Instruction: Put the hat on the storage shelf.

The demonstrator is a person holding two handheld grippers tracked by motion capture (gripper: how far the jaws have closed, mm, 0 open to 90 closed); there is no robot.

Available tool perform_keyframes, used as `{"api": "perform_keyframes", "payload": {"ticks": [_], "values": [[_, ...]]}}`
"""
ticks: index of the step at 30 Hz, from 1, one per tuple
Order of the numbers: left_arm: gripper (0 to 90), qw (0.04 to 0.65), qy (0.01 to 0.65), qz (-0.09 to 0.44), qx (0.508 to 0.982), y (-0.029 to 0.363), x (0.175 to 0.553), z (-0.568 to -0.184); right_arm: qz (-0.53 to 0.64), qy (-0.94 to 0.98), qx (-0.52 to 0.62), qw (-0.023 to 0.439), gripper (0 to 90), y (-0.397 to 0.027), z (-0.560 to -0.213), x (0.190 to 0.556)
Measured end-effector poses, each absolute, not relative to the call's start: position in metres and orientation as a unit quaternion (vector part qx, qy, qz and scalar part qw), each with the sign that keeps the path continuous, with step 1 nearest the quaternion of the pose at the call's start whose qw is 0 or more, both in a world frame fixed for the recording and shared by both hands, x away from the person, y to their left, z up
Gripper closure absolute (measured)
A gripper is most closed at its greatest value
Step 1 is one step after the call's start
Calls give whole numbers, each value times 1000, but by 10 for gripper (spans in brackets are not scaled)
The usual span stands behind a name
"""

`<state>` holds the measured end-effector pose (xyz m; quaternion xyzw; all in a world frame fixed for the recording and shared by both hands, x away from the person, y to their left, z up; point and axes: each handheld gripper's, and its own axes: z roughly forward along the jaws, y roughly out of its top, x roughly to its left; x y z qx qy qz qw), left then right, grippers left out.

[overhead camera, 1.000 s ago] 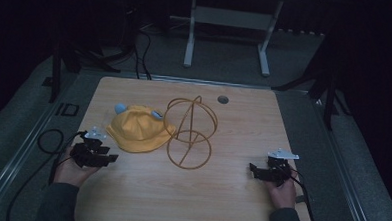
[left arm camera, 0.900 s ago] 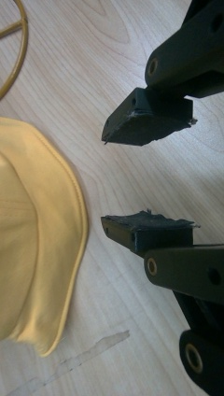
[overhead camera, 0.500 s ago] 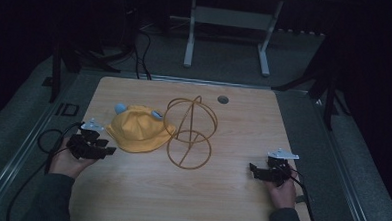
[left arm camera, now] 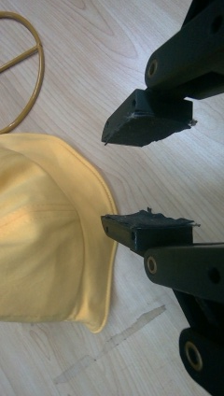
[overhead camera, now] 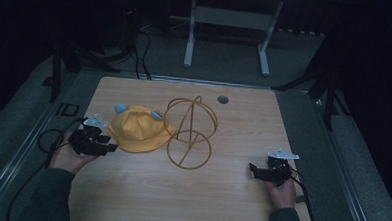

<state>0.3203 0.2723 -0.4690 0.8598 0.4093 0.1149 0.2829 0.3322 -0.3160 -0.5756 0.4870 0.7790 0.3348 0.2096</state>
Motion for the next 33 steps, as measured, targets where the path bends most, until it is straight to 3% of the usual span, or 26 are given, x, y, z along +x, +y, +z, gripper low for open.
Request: {"api": "perform_keyframes", "payload": {"ticks": [33], "values": [[488,272,327,109,898,260,347,-430,335,779,486,210,134,-316,-576,332]]}}
